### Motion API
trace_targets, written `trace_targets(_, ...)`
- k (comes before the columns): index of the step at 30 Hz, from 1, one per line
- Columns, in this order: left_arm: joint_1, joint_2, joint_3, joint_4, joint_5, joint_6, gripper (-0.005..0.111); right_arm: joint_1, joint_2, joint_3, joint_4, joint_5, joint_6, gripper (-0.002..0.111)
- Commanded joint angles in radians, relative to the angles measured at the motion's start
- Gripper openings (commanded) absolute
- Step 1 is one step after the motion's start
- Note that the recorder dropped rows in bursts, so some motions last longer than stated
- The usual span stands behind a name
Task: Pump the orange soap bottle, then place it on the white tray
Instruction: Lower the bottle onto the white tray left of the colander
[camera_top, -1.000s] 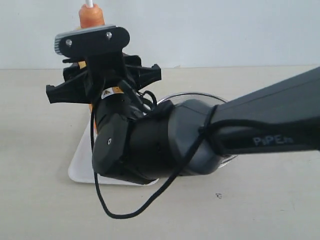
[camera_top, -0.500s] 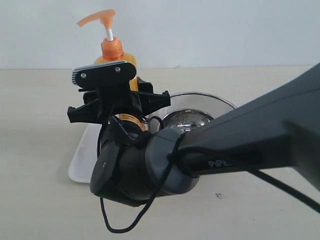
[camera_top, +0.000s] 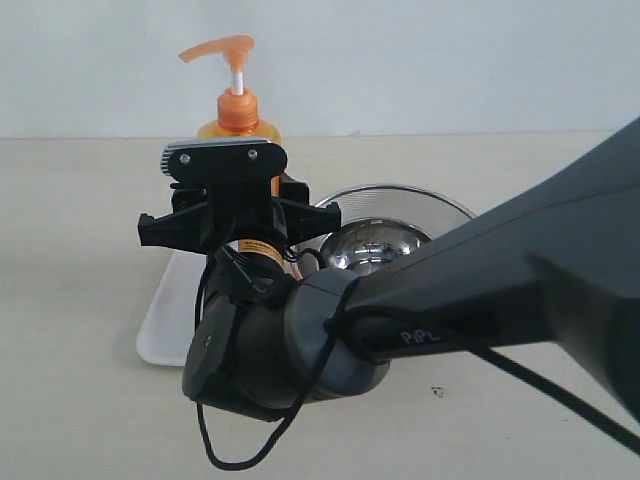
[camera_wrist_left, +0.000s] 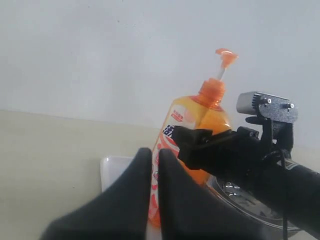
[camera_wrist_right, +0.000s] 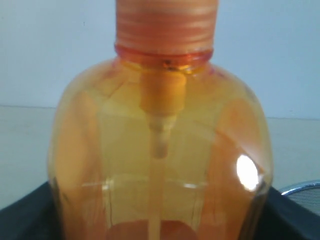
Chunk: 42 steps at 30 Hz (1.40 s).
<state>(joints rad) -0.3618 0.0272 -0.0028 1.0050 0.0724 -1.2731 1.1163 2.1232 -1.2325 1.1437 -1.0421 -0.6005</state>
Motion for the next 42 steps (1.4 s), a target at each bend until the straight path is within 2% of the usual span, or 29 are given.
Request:
trace_targets(1,0.002,-0.004,0.003,-0.003,0.003,-0.013,0.005,0.0,-0.015,-0.014,-0.054,-0.043,-0.005,0.018)
trace_targets(4,0.002,-0.004,0.003,-0.003,0.003,-0.013,0.005,0.0,-0.015,-0.014,-0.054,-0.031,-0.005,0.045)
trace_targets(7,0.002,-0.004,0.003,-0.003,0.003,-0.013,0.005,0.0,-0.015,-0.014,-0.054,-0.029,-0.003,0.085)
trace_targets(8,0.002,-0.004,0.003,-0.003,0.003,-0.013,0.005,0.0,-0.015,-0.014,-0.054,-0.029,-0.007,0.105)
trace_targets(17,0.002,-0.004,0.003,-0.003,0.003,-0.013,0.005,0.0,-0.024,-0.014,-0.008,-0.004,-0.01,0.104)
trace_targets(19,0.002,-0.004,0.003,-0.003,0.003,-0.013,0.005,0.0,-0.046,-0.014,0.03,0.065,-0.016,0.104)
trace_targets(24,0.002,-0.004,0.003,-0.003,0.003,-0.013,0.005,0.022,-0.141,-0.014,0.183,0.088,-0.262,0.104)
trace_targets(28,0.002,-0.004,0.003,-0.003,0.007,-0.012,0.005,0.08,-0.22,-0.012,0.301,0.049,-0.427,0.104)
trace_targets(35,0.002,-0.004,0.003,-0.003,0.003,-0.012,0.005,0.196,-0.257,-0.012,0.38,-0.153,-0.6,0.104)
trace_targets(42,0.002,-0.004,0.003,0.001,0.004,-0.012,0.005,0.221,-0.337,0.127,0.462,-0.179,-0.514,0.104)
